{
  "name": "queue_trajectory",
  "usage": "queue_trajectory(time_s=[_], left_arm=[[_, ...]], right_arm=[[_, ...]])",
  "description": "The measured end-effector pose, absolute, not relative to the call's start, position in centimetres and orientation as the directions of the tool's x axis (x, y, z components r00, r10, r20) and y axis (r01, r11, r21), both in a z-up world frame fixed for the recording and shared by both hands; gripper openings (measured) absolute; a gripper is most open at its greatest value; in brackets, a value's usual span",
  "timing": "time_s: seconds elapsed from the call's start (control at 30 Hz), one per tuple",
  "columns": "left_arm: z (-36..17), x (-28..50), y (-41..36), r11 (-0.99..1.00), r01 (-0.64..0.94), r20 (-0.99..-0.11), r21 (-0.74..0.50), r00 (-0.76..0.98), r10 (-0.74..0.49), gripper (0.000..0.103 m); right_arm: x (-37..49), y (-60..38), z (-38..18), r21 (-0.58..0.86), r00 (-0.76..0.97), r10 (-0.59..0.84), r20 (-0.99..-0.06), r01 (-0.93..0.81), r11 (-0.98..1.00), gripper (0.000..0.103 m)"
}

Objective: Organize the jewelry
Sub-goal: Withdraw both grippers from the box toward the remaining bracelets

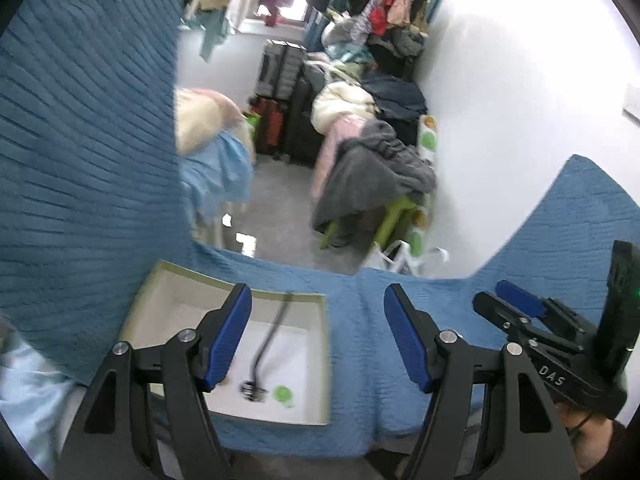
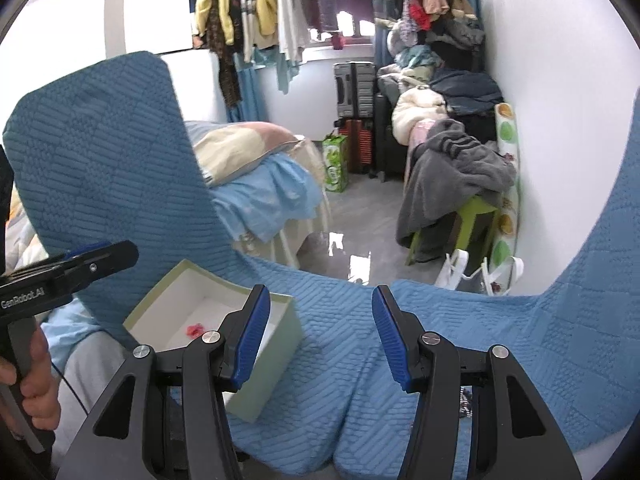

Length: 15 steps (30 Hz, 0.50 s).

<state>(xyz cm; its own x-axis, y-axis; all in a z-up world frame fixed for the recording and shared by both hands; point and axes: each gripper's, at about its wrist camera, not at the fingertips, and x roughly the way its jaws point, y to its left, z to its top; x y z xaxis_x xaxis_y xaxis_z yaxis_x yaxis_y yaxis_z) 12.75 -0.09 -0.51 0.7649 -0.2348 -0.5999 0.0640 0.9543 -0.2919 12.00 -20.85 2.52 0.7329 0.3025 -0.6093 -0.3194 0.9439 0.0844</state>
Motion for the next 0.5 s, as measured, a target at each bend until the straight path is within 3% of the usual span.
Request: queue_trajectory(time_s=[0.5], left_arm=[[-4.4,15.1,-9.2,0.951,0.165,-0.670,-0.262,0.678,-0.302,0.069]], right_arm=[[11.8,-29.0,-0.2,0.088,0.754,0.227,-0.616,-0.221,0.971,0.051]])
